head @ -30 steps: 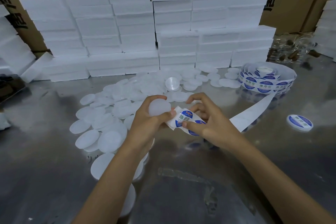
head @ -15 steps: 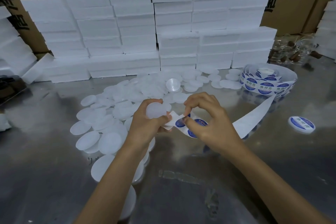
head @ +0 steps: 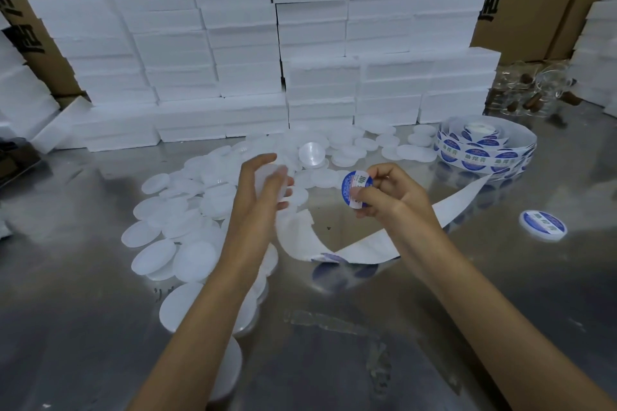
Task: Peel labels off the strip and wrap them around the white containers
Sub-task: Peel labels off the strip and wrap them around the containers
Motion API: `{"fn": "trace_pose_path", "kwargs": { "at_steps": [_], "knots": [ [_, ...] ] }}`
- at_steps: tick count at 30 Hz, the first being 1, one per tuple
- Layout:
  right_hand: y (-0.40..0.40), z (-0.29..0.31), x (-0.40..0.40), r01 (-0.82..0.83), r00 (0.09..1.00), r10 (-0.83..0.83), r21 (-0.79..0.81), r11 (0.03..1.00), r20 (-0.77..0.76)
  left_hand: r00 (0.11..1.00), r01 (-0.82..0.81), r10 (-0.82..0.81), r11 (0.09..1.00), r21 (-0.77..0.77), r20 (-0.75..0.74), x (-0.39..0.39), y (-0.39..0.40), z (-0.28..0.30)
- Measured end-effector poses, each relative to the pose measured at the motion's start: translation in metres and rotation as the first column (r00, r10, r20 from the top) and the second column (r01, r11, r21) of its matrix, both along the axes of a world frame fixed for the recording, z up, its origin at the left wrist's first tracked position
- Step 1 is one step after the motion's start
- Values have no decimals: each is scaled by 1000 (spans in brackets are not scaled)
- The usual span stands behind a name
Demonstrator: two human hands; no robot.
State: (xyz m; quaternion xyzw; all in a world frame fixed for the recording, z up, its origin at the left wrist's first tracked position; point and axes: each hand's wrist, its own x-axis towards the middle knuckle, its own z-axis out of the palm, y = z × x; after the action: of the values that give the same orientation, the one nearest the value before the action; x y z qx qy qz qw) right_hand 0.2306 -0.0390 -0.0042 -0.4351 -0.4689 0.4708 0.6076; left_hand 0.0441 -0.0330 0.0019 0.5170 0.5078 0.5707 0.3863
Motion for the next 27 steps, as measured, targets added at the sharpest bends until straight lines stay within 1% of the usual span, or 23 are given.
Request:
{"fn": "trace_pose_path", "kwargs": {
  "at_steps": [1, 2, 3, 5, 7, 8, 11, 13, 16, 22, 27],
  "knots": [
    [-2, 2, -3, -10, 1000, 10, 12, 1000, -7, 975, 83, -74, 996, -36, 210, 3, -2, 6],
    [-5, 5, -5, -15, 1000, 15, 37, 999, -8, 912, 175, -145, 984, -44, 384, 5, -5, 9],
    [-8, 8, -9, -17, 1000, 17, 73, 997, -8, 847, 255, -202, 966, -42, 492, 6, -7, 10],
    [-13, 14, -17, -13, 1000, 15, 155, 988, -10, 754, 367, -271, 929, -41, 599, 9, -10, 9],
    [-17, 17, -26, -3, 1000, -1, 206, 979, 18, 680, 458, -318, 888, -44, 661, 14, -13, 6],
    [-18, 17, -30, 4, 998, -16, 222, 975, 53, 657, 487, -335, 872, -41, 675, 16, -14, 6],
    [-19, 13, -39, 33, 987, -70, 246, 969, 147, 640, 526, -381, 850, -19, 667, 20, -16, 4],
    [-19, 9, -39, 48, 980, -95, 253, 966, 176, 640, 539, -402, 842, -9, 655, 22, -17, 4],
    [-16, 6, -38, 63, 977, -112, 253, 965, 182, 645, 547, -414, 837, -10, 642, 25, -19, 4],
    [-15, 3, -38, 93, 965, -147, 240, 966, 219, 701, 528, -431, 849, -8, 568, 27, -21, 3],
    [-16, 0, -39, 163, 916, -243, 255, 953, 321, 753, 479, -407, 878, -7, 517, 31, -22, 2]
  ]
}}
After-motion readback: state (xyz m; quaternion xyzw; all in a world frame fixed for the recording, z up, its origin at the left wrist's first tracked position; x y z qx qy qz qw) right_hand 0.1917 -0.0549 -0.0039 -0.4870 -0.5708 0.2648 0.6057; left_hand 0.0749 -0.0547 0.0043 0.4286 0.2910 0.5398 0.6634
